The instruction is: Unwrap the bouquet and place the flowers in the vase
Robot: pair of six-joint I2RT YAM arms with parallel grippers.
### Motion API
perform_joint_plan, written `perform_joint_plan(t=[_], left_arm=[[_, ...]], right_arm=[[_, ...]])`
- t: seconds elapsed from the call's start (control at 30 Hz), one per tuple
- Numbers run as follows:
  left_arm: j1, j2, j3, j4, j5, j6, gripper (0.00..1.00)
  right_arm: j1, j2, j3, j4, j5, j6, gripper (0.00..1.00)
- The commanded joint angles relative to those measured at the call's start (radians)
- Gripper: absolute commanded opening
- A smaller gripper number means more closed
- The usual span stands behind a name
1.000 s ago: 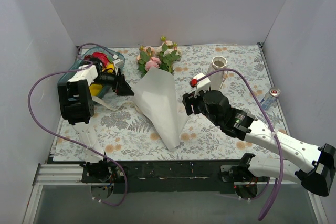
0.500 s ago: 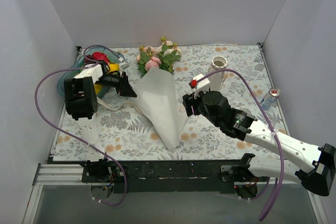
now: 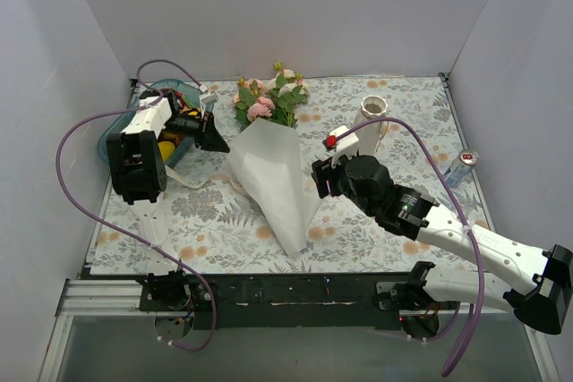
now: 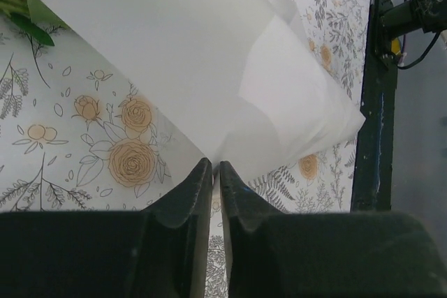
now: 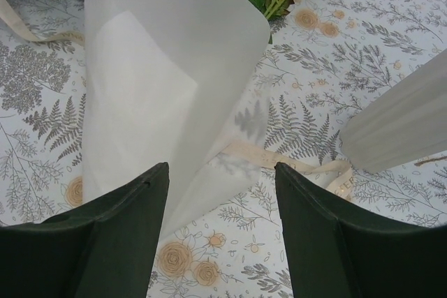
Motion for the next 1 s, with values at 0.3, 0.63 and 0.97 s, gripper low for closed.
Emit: perform_joint_plan(t=[0.3,0.63,0.97], left_arm=[[-0.056,-0.058,0.052,-0.07,0.05,-0.044,0.0],[-0.06,-0.085,0.35,-0.071,0.113,-0.228,0.0],[-0.158,-0.202,0.37,0.064,0.1,-0.419,0.09]], right_arm=[[0.009,-0.048,0.01,0.011,0.047,0.028,0.68],[0.011,-0.073,0.012,-0.015,0.052,0.035,0.67],[0.017,-0.08,0.018,-0.031,0.054,0.036,0.67]])
